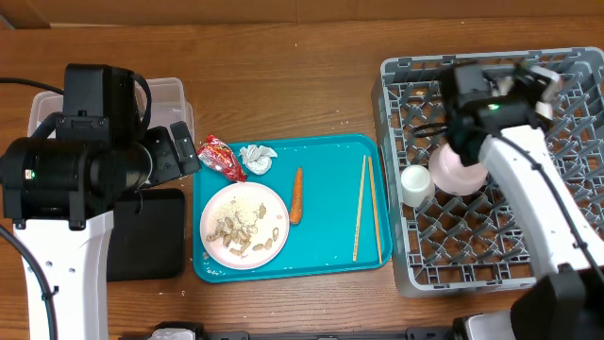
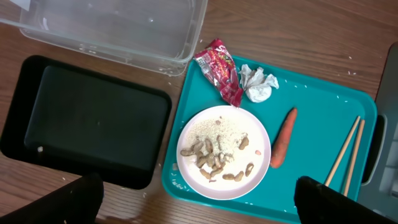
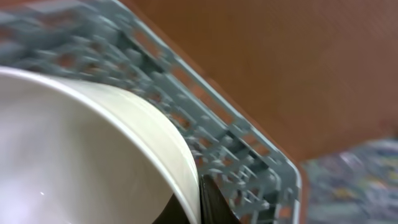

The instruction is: Sort waste into correct bins and load items into the dishwasher

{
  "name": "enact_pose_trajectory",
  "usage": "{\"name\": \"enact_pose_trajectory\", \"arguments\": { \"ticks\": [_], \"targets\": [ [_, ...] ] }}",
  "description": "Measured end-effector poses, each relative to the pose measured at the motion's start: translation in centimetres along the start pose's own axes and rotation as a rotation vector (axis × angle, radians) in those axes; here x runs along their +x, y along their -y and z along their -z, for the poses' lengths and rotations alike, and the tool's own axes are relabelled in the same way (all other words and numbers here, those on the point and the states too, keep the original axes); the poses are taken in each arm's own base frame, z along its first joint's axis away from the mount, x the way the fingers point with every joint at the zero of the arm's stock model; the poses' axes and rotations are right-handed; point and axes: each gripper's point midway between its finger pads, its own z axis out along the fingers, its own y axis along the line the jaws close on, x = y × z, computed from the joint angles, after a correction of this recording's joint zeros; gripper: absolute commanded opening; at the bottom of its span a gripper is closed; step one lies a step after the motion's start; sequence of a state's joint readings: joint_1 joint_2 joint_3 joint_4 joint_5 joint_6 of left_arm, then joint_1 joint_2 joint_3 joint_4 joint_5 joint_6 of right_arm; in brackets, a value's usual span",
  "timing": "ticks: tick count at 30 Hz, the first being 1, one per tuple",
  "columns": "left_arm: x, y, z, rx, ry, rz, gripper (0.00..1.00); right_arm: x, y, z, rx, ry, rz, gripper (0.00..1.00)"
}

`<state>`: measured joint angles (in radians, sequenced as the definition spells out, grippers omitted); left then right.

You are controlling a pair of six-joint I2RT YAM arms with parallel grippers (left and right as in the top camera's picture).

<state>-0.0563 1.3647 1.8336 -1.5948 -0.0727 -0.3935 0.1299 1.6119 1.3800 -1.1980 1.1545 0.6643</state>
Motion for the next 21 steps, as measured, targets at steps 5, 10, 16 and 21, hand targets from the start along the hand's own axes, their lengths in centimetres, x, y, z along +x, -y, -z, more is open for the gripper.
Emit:
{"name": "enact_pose_trajectory", "arguments": {
  "ticks": [5, 10, 16, 21],
  "targets": [
    [0.0, 0.0, 0.0, 0.000, 0.000, 0.000, 1.00, 1.4, 0.6, -4.4, 0.108, -0.062, -0.032, 0.04],
    [0.0, 0.0, 0.0, 0.000, 0.000, 0.000, 1.00, 1.4, -0.6, -6.1, 0.129, -0.062, -0.016, 0.04],
    [0.0, 0.0, 0.0, 0.000, 0.000, 0.000, 1.00, 2.6, -3.2, -7.5, 0.141, -0.076, 0.100, 0.04],
    [0.0, 0.0, 0.0, 0.000, 0.000, 0.000, 1.00, 2.6, -4.2, -7.1, 0.150, -0.045, 0.142, 0.04]
  ]
}}
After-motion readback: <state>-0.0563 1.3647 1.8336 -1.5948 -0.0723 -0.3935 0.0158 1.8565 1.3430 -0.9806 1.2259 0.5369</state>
